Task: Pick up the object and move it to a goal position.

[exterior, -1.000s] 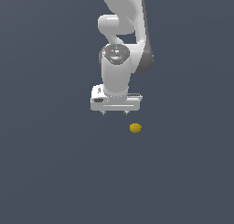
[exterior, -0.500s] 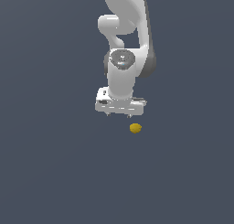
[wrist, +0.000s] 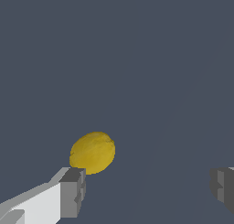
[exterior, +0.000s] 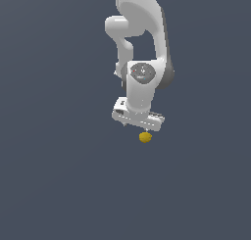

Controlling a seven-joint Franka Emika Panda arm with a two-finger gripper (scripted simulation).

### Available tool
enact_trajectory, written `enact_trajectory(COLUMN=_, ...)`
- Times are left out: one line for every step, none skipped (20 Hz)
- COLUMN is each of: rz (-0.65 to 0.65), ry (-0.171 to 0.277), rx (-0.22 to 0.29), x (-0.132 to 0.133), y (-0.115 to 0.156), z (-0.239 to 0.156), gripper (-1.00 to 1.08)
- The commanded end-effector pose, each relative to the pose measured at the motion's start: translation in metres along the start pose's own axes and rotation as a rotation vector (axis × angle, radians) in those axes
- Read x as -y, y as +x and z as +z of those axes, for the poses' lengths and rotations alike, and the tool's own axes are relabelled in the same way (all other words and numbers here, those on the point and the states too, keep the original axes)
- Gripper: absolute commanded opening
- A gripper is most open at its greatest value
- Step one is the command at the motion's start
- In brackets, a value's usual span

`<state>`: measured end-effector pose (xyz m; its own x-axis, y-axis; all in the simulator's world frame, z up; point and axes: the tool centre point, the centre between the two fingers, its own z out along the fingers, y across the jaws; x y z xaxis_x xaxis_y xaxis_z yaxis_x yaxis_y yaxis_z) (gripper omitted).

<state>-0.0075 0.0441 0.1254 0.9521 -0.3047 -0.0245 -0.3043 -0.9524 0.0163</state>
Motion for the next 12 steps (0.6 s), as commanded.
enact_trajectory(rz=0.059, ry=0.004, rx=-0.003, x=0.009, y=-0.003, z=0.008, gripper=1.0)
enact_trajectory(rz=0.083, ry=0.005, rx=-0.004, x=0.013, y=-0.004, z=0.011, gripper=1.0)
enact_trajectory(rz=0.106, ry=0.007, rx=-0.006, x=0.016, y=-0.005, z=0.014, gripper=1.0)
enact_trajectory(rz=0.129, ry=0.008, rx=-0.007, x=0.019, y=-0.006, z=0.017, gripper=1.0)
enact_trajectory(rz=0.152, ry=0.009, rx=-0.008, x=0.023, y=-0.007, z=0.02, gripper=1.0)
enact_trajectory(rz=0.174, ry=0.011, rx=-0.009, x=0.026, y=-0.008, z=0.022, gripper=1.0)
enact_trajectory(rz=0.195, ry=0.012, rx=-0.011, x=0.029, y=-0.009, z=0.025, gripper=1.0)
enact_trajectory(rz=0.215, ry=0.013, rx=-0.012, x=0.032, y=-0.01, z=0.028, gripper=1.0)
enact_trajectory(rz=0.233, ry=0.014, rx=-0.013, x=0.034, y=-0.011, z=0.03, gripper=1.0)
enact_trajectory(rz=0.251, ry=0.015, rx=-0.014, x=0.037, y=-0.012, z=0.032, gripper=1.0)
enact_trajectory(rz=0.267, ry=0.016, rx=-0.015, x=0.039, y=-0.013, z=0.034, gripper=1.0)
enact_trajectory(rz=0.282, ry=0.016, rx=-0.016, x=0.041, y=-0.014, z=0.036, gripper=1.0)
